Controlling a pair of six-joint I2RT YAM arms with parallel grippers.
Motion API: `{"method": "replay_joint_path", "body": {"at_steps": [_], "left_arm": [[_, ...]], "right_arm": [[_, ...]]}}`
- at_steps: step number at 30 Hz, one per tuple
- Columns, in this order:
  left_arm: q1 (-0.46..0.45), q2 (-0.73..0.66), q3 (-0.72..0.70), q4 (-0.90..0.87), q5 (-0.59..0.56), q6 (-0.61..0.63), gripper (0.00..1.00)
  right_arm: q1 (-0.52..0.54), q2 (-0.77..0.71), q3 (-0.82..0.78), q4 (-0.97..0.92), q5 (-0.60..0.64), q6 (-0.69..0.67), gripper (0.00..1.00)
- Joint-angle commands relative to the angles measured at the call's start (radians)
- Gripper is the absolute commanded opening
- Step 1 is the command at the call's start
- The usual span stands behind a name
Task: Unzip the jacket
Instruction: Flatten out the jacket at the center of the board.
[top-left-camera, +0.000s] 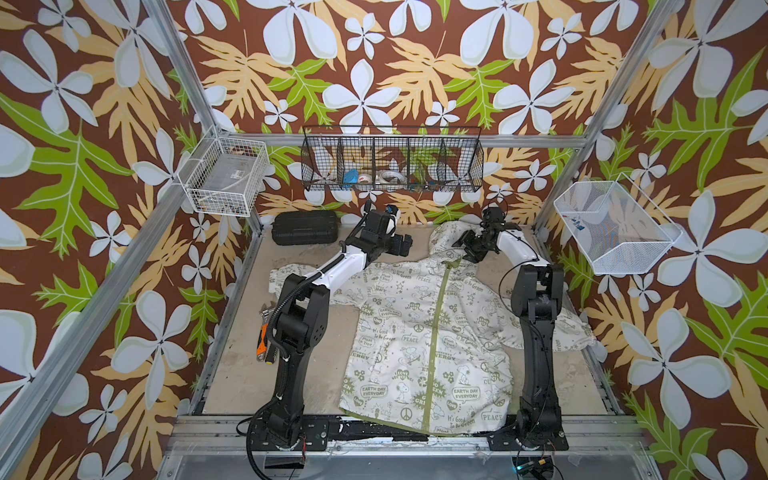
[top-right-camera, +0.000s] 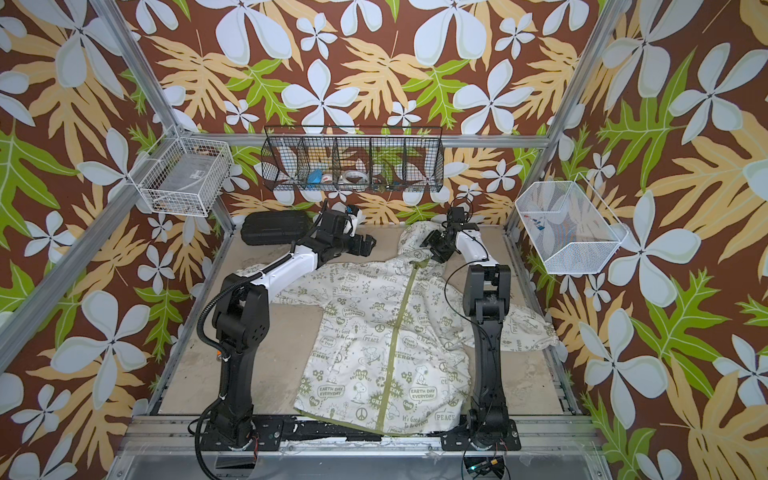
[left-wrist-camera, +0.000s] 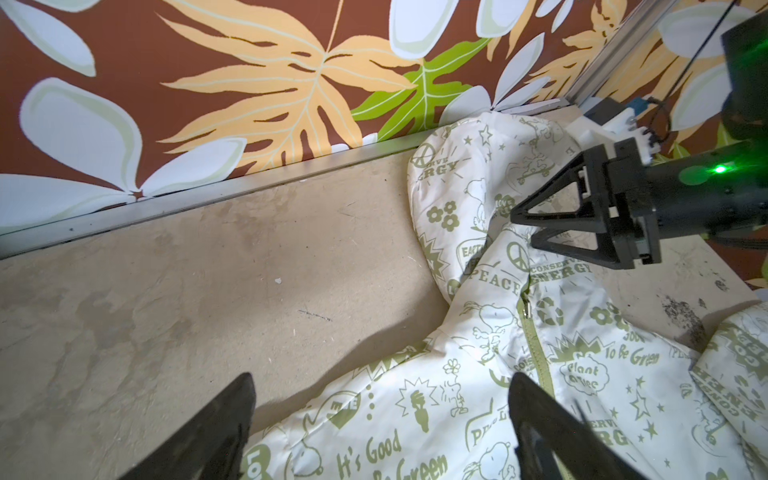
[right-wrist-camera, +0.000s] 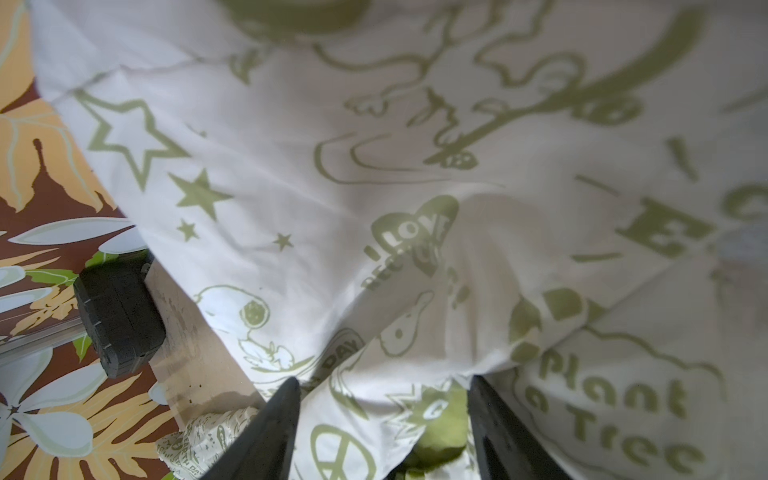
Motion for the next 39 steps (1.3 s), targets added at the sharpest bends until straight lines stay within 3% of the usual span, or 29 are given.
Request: {"method": "replay_joint_path", "body": {"at_steps": [1,5,9,12,14,21,22,24,27,29,32,39], "left_arm": [[-0.015,-0.007,0.007,0.032,0.043,0.052,0.93],[-0.03,-0.012,-0.005,0.029,0.049,0.065,0.92],[-0.045,-0.013,-0.01,0.028,0.053,0.091,0.91],[-0.051,-0.006,-0.001,0.026,0.049,0.103,0.91],[-0.053,0.001,0.008,0.025,0.043,0.109,0.91],[-0.058,0.021,0.007,0.033,-0.002,0.117,0.91],[-0.059,0.02,-0.001,0.04,-0.013,0.111,0.91],[-0.059,0.012,-0.034,0.067,-0.053,0.084,0.9],[-0.059,-0.011,-0.085,0.102,-0.16,0.031,0.9],[-0.06,-0.014,-0.089,0.099,-0.207,0.006,0.9],[-0.059,0.001,-0.064,0.085,-0.208,-0.026,0.89],[-0.088,0.096,0.109,0.075,-0.062,-0.041,0.87]], "right_arm": [[-0.001,0.025,0.037,0.015,-0.023,0.011,0.63],[-0.001,0.042,0.063,0.057,-0.053,0.006,0.56],[0.005,0.06,0.105,0.11,-0.111,0.01,0.2],[0.024,0.071,0.16,0.108,-0.147,0.004,0.06],[0.038,0.065,0.167,0.115,-0.165,0.007,0.0],[0.112,0.049,0.186,0.123,-0.189,0.059,0.0],[0.124,0.053,0.195,0.126,-0.199,0.068,0.05],[0.148,0.07,0.223,0.128,-0.235,0.086,0.25],[0.156,0.08,0.295,0.085,-0.265,0.08,0.61],[0.146,0.048,0.307,0.069,-0.261,0.057,0.72],[0.105,-0.035,0.273,0.052,-0.249,0.017,0.73],[0.023,-0.173,0.173,-0.066,-0.164,-0.207,0.69]]}}
